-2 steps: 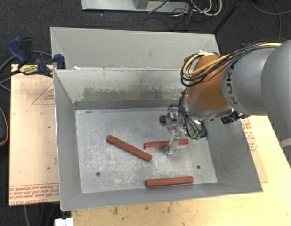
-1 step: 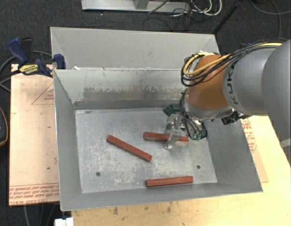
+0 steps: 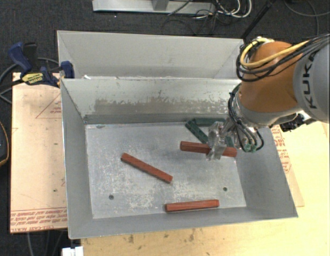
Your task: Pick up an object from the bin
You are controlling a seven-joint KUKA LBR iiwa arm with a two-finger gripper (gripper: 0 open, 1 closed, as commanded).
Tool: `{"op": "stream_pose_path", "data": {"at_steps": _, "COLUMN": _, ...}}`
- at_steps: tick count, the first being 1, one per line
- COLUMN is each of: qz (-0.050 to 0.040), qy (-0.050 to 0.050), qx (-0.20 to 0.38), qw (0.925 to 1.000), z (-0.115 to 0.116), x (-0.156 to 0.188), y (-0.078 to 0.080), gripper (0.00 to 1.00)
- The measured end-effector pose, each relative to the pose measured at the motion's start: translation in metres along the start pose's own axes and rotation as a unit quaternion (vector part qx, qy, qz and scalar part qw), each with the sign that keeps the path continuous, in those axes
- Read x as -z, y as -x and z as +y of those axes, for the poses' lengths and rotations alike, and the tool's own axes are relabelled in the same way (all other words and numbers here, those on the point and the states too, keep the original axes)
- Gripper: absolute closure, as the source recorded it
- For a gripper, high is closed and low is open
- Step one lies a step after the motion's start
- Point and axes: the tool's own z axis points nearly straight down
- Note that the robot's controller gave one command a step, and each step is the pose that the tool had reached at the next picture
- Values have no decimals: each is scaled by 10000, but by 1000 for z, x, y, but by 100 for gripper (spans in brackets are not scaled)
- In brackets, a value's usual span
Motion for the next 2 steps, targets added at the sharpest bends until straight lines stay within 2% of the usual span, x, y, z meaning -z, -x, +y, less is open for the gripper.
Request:
{"op": "stream_pose_path", "data": {"at_steps": 1, "qz": -21, "qy": 3, "qx": -8, "qw": 10000, "z": -2, "x": 95, "y": 11, "gripper": 100}}
{"op": "stream_pose_path", "data": {"at_steps": 2, "qz": 35, "qy": 3, "qx": 1444, "qw": 9895, "z": -3, "x": 91, "y": -8, "gripper": 100}}
